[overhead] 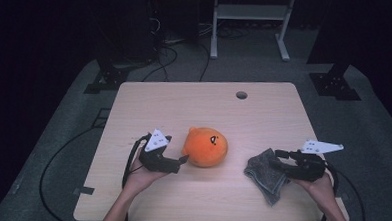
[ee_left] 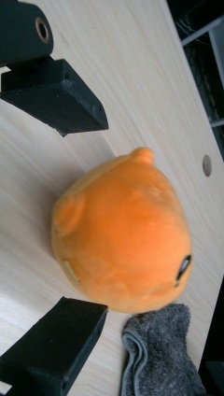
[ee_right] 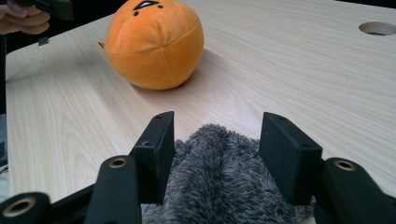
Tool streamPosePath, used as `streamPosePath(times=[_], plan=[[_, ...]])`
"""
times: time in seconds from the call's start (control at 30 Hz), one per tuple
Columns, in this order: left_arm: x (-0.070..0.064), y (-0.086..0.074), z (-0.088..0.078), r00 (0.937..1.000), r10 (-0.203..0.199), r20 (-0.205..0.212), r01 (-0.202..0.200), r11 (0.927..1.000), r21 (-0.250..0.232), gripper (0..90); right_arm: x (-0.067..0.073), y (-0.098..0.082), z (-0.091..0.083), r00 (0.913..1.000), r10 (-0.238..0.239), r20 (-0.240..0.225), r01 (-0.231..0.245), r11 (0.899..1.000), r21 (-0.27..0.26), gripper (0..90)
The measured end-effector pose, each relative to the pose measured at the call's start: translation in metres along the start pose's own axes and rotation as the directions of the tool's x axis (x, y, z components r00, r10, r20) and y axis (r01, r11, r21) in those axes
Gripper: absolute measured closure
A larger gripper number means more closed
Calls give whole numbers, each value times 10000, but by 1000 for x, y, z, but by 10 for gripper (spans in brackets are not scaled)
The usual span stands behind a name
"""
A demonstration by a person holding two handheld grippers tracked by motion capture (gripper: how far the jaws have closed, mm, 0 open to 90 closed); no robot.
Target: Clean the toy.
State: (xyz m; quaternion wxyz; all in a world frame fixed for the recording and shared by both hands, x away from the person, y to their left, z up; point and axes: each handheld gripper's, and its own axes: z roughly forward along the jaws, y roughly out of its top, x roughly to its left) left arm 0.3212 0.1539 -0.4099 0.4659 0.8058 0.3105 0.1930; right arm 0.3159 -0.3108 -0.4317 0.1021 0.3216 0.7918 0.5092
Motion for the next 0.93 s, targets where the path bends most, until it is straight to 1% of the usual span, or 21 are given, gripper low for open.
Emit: streamPosePath(times=[0.1,0.17,0.4,0.57,0.67,0.73,0.77,0.8,0.93], plan=[[0,-6,-2,10000,-98,-5,98,9999,23,90,1,0,0,10000,-25,15,25,10000,-21,434],[0,-8,-3,10000,-95,-23,95,10000,28,90,2,0,0,10000,-47,42,47,10000,-12,431],[3,-25,-9,9994,-322,-146,322,9995,11,85,4,-1,0,9999,-106,66,107,9999,-20,419],[3,-32,-9,9992,-375,-105,376,9993,68,85,7,-2,2,9997,-218,75,219,9997,-55,398],[2,-39,-10,9984,-518,-221,520,9986,72,85,10,-3,1,9994,-309,123,311,9994,-124,383],[2,-43,-11,9972,-724,-208,725,9973,67,85,12,-4,2,9991,-382,169,385,9991,-150,365],[2,-43,-11,9972,-724,-208,725,9973,67,85,13,-4,2,9990,-420,152,423,9989,-179,360],[1,-44,-11,9976,-636,-268,639,9979,116,85,15,-4,1,9989,-452,155,455,9988,-203,354],[1,-46,-12,9976,-605,-333,608,9981,81,85,18,-4,2,9981,-573,244,584,9971,-478,335]])
